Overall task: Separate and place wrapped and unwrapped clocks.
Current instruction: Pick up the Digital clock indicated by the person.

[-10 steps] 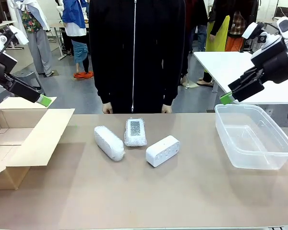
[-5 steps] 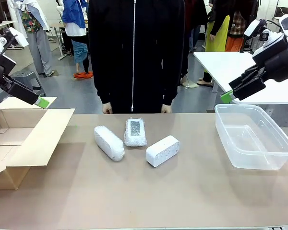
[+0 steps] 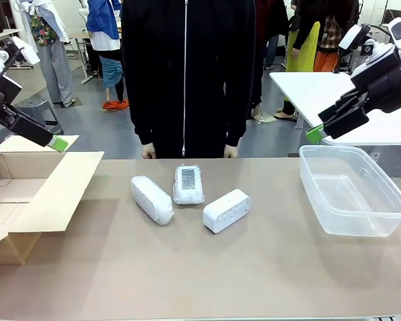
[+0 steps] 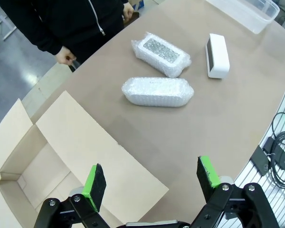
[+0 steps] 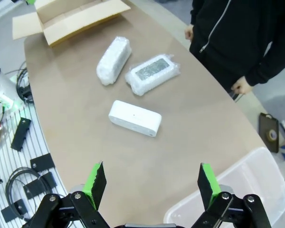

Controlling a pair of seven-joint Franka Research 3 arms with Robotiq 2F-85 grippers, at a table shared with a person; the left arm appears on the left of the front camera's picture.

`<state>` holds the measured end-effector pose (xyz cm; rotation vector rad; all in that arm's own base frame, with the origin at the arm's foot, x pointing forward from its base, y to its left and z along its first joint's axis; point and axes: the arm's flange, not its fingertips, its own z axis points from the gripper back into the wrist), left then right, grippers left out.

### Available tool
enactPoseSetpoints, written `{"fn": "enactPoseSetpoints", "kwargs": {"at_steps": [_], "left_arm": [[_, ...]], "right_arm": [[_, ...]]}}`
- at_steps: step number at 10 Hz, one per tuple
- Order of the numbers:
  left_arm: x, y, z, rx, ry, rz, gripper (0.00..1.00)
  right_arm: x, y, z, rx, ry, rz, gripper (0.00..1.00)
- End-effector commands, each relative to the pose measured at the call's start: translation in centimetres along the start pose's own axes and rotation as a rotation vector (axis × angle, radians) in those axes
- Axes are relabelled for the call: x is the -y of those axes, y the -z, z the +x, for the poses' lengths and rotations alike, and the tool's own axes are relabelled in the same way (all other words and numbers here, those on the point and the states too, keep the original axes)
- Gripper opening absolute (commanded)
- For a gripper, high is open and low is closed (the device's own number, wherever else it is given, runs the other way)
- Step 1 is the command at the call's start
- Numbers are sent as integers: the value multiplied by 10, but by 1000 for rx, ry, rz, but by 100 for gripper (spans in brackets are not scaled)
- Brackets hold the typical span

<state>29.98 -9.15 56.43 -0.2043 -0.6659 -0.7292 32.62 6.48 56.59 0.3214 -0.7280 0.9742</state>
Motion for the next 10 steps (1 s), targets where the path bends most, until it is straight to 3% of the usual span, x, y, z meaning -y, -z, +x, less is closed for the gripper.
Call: {"fn": "enactPoseSetpoints", "kwargs": {"at_steps": [1, 10], "left_arm": [[-1, -1, 1, 12, -2, 4, 100], [-1, -1, 1, 12, -2, 4, 100]], "right_arm": [[2, -2, -1, 12, 12, 1, 100], [2, -2, -1, 12, 12, 1, 100]]}}
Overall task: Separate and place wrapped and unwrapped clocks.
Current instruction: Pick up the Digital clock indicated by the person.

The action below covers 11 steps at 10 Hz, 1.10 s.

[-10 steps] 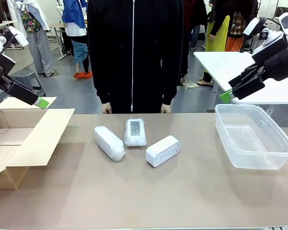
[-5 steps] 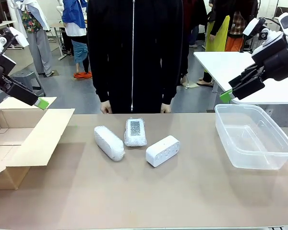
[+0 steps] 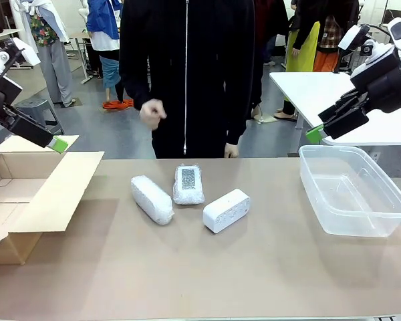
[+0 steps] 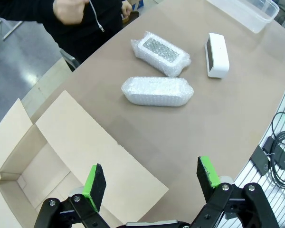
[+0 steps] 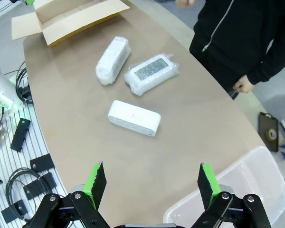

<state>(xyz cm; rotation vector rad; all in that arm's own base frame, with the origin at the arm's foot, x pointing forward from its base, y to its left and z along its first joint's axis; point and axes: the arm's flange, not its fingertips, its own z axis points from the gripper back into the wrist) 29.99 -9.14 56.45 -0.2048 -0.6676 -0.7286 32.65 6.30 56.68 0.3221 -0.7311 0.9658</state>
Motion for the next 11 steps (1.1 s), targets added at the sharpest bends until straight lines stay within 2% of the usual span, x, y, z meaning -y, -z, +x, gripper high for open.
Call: {"fn": "enactPoseSetpoints", "kwargs": {"at_steps": [1, 11], "left_arm": [[-1, -1, 1, 10, -1, 4, 100], [-1, -1, 1, 10, -1, 4, 100]], "right_arm": [[1, 0, -1, 9, 5, 5, 100], [1, 0, -1, 9, 5, 5, 100]]}}
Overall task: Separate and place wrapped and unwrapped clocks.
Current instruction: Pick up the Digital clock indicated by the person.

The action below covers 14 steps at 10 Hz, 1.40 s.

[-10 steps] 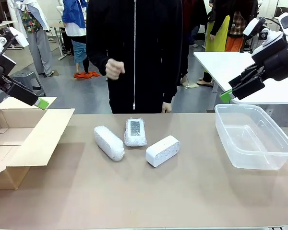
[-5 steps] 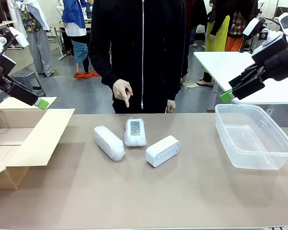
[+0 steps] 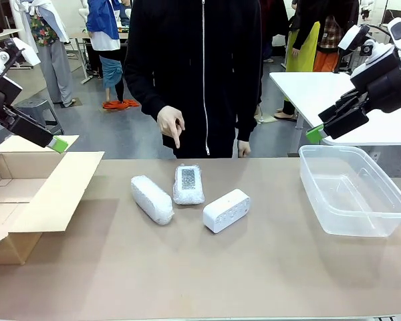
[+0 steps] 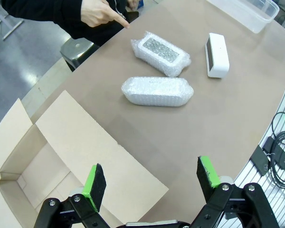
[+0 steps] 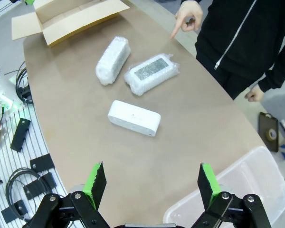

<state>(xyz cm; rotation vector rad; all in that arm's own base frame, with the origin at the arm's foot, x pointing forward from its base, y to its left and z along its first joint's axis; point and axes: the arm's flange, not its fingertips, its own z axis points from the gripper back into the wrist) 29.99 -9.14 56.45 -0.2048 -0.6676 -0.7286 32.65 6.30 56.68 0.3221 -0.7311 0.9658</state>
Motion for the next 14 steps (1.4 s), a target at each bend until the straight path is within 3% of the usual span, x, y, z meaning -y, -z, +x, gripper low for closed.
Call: {"fn": "enactPoseSetpoints", "kwargs": {"at_steps": [1, 8, 9, 10, 12, 14], "left_arm": [[-1, -1, 1, 10, -1, 4, 100], [0, 0, 0, 0, 0, 0, 100], [9, 26, 35, -12, -14, -7, 100], [18, 55, 69, -22, -77, 67, 100], [11, 103, 99, -75, -227, 192, 100], [11, 155, 117, -46, -392, 201, 100]], "right_arm": [[1, 0, -1, 9, 5, 5, 100], [1, 0, -1, 9, 5, 5, 100], [1, 0, -1, 9, 5, 5, 100], [1, 0, -1, 9, 5, 5, 100], [1, 0, -1, 9, 5, 5, 100], [1, 0, -1, 9, 5, 5, 100]]}}
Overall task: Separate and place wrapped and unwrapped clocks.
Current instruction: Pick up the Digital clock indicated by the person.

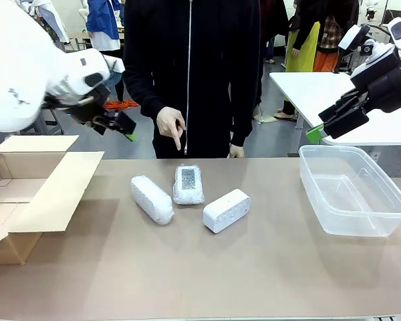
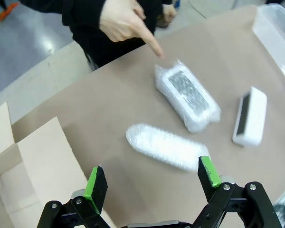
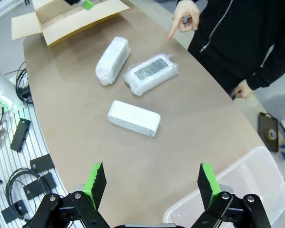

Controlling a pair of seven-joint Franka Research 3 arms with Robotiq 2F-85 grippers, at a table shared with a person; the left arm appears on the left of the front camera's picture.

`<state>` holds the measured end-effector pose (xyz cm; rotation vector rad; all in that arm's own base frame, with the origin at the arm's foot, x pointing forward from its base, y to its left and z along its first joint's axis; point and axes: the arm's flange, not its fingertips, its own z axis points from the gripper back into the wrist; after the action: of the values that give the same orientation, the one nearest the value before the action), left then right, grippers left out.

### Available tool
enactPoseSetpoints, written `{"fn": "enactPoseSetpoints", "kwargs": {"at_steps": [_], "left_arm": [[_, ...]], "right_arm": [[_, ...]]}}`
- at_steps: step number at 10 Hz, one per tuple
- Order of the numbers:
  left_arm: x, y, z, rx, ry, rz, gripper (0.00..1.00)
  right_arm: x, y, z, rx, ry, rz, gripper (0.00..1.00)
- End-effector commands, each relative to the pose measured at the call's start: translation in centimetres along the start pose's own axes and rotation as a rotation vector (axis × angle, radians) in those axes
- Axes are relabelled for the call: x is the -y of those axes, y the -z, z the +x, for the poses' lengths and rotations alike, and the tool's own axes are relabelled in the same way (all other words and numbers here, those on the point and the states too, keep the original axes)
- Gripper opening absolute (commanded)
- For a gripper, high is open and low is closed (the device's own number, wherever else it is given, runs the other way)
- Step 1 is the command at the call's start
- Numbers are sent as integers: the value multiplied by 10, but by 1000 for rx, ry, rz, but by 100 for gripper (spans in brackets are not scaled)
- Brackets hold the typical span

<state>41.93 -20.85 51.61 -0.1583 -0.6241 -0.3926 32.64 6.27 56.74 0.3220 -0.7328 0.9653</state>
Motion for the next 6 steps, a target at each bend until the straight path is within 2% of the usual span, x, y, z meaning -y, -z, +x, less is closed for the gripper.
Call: {"fn": "enactPoseSetpoints", "kwargs": {"at_steps": [1, 2, 3, 4, 5, 6], "left_arm": [[14, 32, 20, -7, -167, 77, 100], [19, 58, 19, -25, -270, 102, 100], [25, 78, 17, -27, -304, 139, 100], [24, 75, 14, 20, -326, 114, 100], [2, 64, 8, -43, -245, 66, 100], [2, 64, 8, -43, -245, 66, 100]], "right_arm": [[1, 0, -1, 7, 5, 6, 100], [1, 0, -1, 7, 5, 6, 100], [1, 0, -1, 7, 5, 6, 100], [1, 0, -1, 7, 5, 6, 100], [1, 0, -1, 7, 5, 6, 100], [1, 0, -1, 7, 5, 6, 100]]}}
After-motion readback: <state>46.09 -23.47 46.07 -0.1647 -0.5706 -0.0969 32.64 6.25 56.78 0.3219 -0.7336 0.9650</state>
